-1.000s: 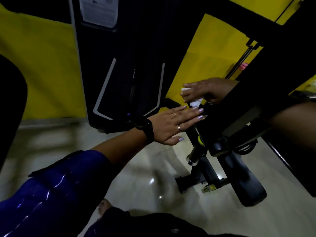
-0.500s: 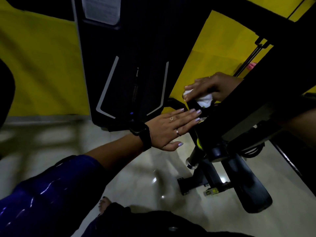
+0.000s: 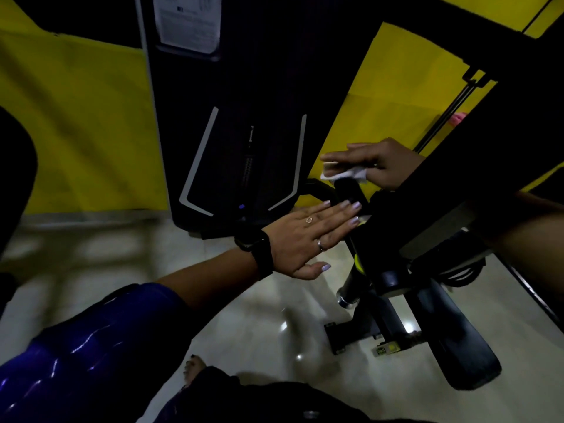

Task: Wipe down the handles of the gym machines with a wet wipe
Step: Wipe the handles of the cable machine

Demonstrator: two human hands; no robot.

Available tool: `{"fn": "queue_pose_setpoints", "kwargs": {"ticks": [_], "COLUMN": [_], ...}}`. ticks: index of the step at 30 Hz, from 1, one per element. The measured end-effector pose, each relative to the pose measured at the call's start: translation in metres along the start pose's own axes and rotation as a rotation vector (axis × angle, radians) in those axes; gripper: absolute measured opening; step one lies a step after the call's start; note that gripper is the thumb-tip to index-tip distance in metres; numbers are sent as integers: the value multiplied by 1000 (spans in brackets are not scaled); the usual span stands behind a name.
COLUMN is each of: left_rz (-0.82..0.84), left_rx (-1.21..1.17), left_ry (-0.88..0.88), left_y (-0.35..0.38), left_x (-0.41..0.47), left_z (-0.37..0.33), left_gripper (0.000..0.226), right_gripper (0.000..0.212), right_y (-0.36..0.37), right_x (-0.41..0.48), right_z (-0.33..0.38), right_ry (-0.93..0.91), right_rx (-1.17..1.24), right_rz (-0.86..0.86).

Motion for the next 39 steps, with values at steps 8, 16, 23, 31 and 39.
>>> {"fn": "queue_pose_setpoints", "kwargs": {"ticks": [8,16,23,31,39], "left_rz": [18,63,73,92,110], "left_rx": [22,9,-28,-30,-13], "left_ry": [7,15,-8,-1,12], "left_y": [2,1,-7,-7,-8], "left_x": [1,0,4,5,6], "left_z": [3,4,-7,-4,1], "left_gripper": [72,74,70,70,70], "right_gripper": [59,73,57,59,43], "right_y": [3,22,3,12,-2], "right_x": [-12,-3,-8,15,5], "right_z": [4,6,-7,8,-4], "right_ry": [-7,-20,110,58,192], "right_rx": [74,108,99,-74,122], "right_rz": [215,256,22,-10,-209]}}
Point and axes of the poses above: each hand's wrist, its own x-axis towards the middle knuckle, its own y-axis out of the palm, z = x × y, the point moved 7 cm from there along x, towards the middle knuckle, and after that the axes turned 7 degrees about x, right-handed, at the moved point
